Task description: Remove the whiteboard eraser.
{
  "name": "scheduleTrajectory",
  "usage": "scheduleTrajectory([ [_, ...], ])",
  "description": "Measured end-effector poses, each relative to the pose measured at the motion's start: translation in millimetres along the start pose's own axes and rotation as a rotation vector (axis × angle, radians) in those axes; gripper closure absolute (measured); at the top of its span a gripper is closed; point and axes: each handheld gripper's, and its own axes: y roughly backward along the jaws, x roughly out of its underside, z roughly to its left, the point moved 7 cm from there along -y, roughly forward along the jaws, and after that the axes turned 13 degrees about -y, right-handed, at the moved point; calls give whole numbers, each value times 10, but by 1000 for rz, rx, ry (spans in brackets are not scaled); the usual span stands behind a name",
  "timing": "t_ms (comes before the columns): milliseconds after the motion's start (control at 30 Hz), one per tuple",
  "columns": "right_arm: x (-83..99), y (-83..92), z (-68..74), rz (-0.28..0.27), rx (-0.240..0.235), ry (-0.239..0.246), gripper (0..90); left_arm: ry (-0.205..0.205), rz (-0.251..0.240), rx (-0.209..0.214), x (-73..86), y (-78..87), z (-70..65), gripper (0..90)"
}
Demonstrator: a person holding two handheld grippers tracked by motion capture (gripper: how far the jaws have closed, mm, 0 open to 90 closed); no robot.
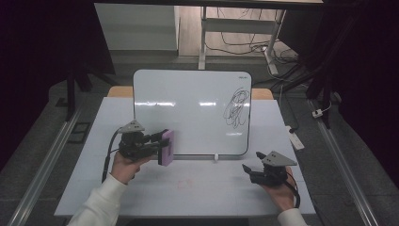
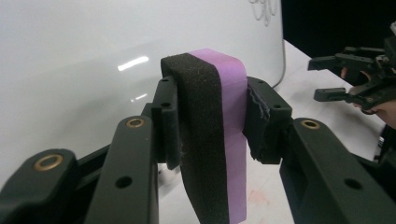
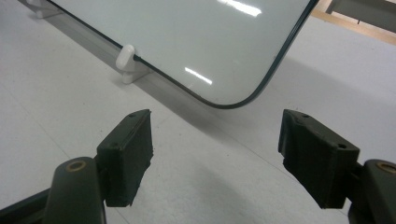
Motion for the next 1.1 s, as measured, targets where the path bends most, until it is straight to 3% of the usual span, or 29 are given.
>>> scheduleTrajectory([
  [233, -8, 35, 76, -31, -10, -5, 258, -37, -5, 43, -43, -213, -153, 594],
  [633, -43, 51, 172, -37, -44, -32, 272, -55, 14, 79, -5, -442, -322, 594],
  [767, -85, 41, 257, -52, -81, -49, 272, -60, 11, 81, -4, -476, -374, 594],
  [900, -122, 26, 376, -58, -98, -25, 272, -66, -1, 74, -20, -510, -411, 593],
  [1100, -133, -18, 465, -50, -125, -26, 272, -69, 2, 63, -7, -553, -422, 593],
])
